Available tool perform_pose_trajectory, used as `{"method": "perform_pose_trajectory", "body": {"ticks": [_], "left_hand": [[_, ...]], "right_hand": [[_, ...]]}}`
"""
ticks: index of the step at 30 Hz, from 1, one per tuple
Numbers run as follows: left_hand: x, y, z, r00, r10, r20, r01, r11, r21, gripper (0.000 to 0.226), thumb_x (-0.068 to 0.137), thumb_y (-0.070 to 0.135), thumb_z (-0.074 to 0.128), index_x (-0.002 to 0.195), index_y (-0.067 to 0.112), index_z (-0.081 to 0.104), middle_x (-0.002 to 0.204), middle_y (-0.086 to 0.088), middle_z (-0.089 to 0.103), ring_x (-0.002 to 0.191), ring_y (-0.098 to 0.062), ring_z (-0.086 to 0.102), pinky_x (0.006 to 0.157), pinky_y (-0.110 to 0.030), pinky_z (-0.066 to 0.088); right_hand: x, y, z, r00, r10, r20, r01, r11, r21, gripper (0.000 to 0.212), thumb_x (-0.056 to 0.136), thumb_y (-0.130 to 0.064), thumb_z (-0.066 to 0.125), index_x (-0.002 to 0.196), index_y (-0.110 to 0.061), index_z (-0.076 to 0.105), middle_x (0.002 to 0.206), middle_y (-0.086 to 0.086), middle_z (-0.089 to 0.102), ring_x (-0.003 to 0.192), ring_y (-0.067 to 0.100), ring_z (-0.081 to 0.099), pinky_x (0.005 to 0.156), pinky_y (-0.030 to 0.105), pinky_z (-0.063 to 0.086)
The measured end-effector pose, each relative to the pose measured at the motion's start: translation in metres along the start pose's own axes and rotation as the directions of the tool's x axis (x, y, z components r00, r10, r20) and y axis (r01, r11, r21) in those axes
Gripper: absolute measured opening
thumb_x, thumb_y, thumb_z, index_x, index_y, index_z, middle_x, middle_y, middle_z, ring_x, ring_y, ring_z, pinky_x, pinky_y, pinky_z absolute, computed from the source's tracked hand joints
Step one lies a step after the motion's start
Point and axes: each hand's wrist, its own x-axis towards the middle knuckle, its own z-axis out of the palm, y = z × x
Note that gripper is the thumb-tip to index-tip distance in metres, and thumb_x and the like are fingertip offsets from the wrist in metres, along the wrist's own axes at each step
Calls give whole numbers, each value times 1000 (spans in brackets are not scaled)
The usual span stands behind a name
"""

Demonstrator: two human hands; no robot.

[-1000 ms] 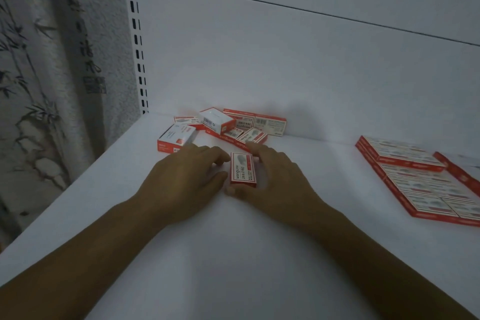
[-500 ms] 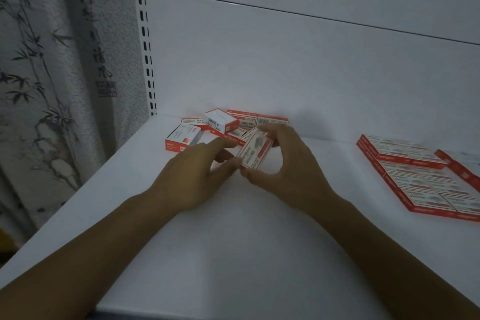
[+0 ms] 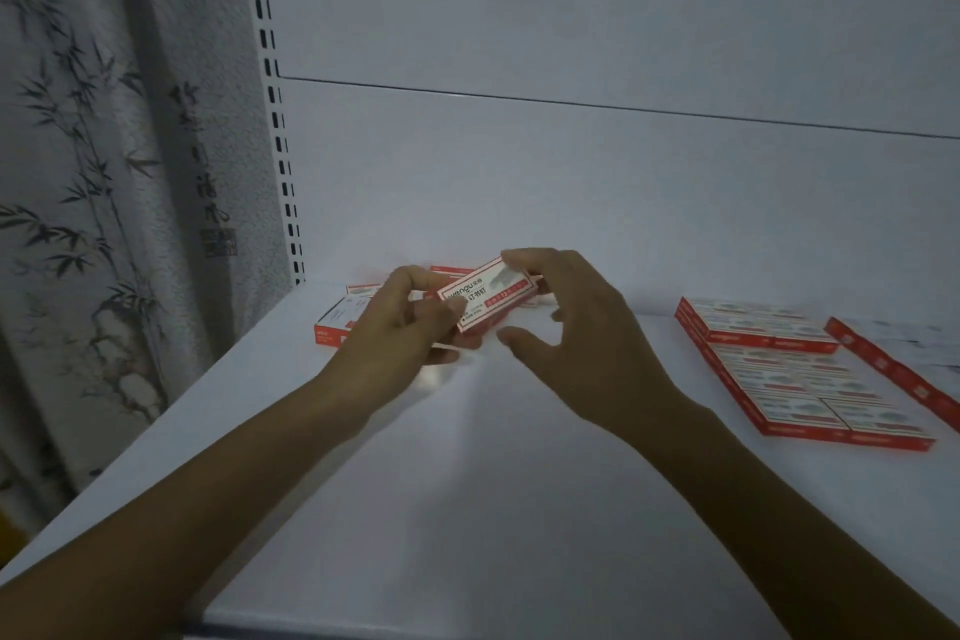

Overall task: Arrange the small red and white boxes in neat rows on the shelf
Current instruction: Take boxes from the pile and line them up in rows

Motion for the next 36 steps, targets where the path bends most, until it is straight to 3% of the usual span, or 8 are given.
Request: {"method": "perform_pose_trajectory", "body": {"ticks": [9, 12, 15, 19, 22, 27, 31, 36], "left_hand": [[21, 15, 103, 980, 122, 155, -140, 984, 109, 11, 96, 26, 42, 101, 18, 48, 92, 3, 69, 76, -13, 67, 66, -19, 53], [32, 13, 148, 962, 144, 233, -176, 976, 124, 10, 97, 26, 40, 100, 19, 47, 90, 5, 69, 74, -11, 66, 66, -20, 53], [39, 9, 187, 935, 163, 316, -216, 966, 139, 14, 97, 28, 39, 103, 18, 46, 89, 5, 70, 73, -8, 64, 70, -24, 52], [48, 5, 221, 920, 175, 352, -228, 967, 116, 13, 97, 25, 39, 101, 17, 48, 87, 0, 69, 68, -5, 61, 61, -19, 49], [57, -3, 233, 931, 158, 329, -225, 958, 177, 20, 96, 33, 39, 110, 21, 46, 93, 1, 68, 74, -2, 62, 64, -13, 46], [68, -24, 236, 961, 149, 233, -235, 886, 400, 57, 83, 54, 40, 132, 24, 35, 122, 12, 52, 107, -2, 52, 85, -17, 43], [66, -44, 232, 966, 112, 233, -230, 783, 578, 50, 90, 37, 51, 135, 23, 36, 131, 12, 45, 118, -4, 42, 93, -22, 35], [68, -51, 229, 963, 58, 262, -209, 773, 598, 37, 92, 32, 50, 128, 26, 44, 119, 19, 49, 107, 1, 43, 87, -20, 35]], "right_hand": [[-29, 66, -86, 989, 142, -40, -144, 987, -63, 45, 84, -25, 65, 126, -24, 50, 122, -3, 59, 91, -1, 52, 81, 12, 40], [-47, 88, -120, 970, 241, -35, -243, 964, -106, 45, 85, -25, 62, 128, -24, 49, 126, -3, 57, 96, 0, 50, 85, 17, 39], [-62, 110, -151, 955, 295, 7, -292, 947, -134, 50, 84, -22, 64, 131, -23, 45, 127, -3, 55, 98, 3, 51, 83, 12, 37], [-70, 139, -176, 944, 327, 32, -317, 931, -181, 39, 78, -25, 70, 114, -25, 54, 109, -10, 60, 89, 0, 55, 75, 5, 33], [-67, 157, -181, 935, 354, 34, -341, 919, -200, 36, 76, -29, 72, 108, -27, 56, 99, -15, 61, 86, 0, 57, 76, 10, 39], [-58, 181, -174, 918, 384, 101, -343, 895, -284, 40, 76, -39, 70, 112, -28, 57, 102, -14, 61, 92, 7, 58, 92, 36, 46], [-63, 196, -160, 908, 376, 186, -277, 870, -408, 44, 81, -48, 62, 121, -30, 56, 122, -7, 58, 113, 13, 50, 105, 41, 32], [-78, 203, -155, 925, 324, 200, -236, 901, -365, 30, 84, -43, 60, 108, -26, 65, 115, -7, 63, 111, 14, 53, 101, 38, 34]]}}
